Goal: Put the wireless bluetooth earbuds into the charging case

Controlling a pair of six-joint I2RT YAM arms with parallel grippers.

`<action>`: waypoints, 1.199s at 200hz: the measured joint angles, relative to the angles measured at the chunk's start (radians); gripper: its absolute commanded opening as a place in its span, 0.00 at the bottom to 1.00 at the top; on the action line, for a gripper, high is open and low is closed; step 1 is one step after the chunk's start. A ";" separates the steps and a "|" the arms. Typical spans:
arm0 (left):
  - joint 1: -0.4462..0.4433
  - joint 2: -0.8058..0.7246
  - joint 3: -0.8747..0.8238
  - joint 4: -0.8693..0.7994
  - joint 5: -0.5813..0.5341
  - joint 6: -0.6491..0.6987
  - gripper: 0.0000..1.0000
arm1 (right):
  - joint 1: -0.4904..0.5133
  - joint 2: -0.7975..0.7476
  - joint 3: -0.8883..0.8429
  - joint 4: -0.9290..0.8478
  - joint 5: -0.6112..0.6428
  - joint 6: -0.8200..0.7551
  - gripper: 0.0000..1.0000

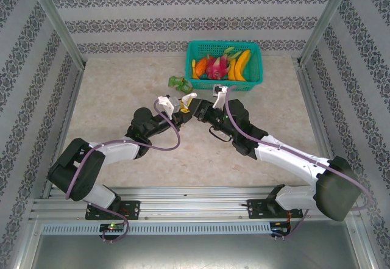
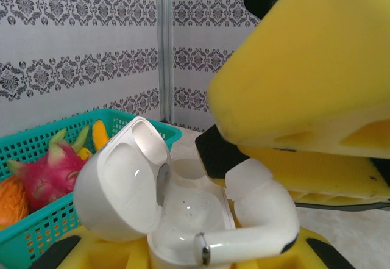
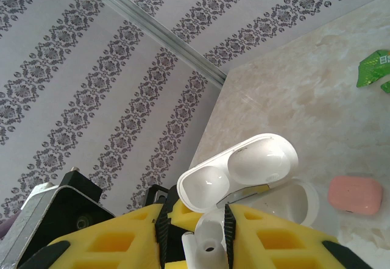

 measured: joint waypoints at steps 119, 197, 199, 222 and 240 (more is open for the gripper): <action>0.000 0.019 0.003 -0.003 -0.001 -0.026 0.00 | 0.015 0.018 -0.001 -0.013 0.030 -0.020 0.24; 0.000 0.030 0.003 -0.031 -0.003 -0.026 0.00 | 0.024 0.037 0.000 -0.032 0.074 -0.046 0.17; 0.000 0.030 0.003 -0.031 -0.003 -0.026 0.00 | 0.024 0.037 0.000 -0.032 0.076 -0.046 0.16; 0.000 0.039 0.003 -0.032 -0.004 -0.026 0.00 | 0.024 0.040 0.000 -0.040 0.085 -0.046 0.13; 0.000 0.043 0.003 -0.033 -0.004 -0.026 0.00 | 0.024 0.043 0.000 -0.042 0.092 -0.045 0.13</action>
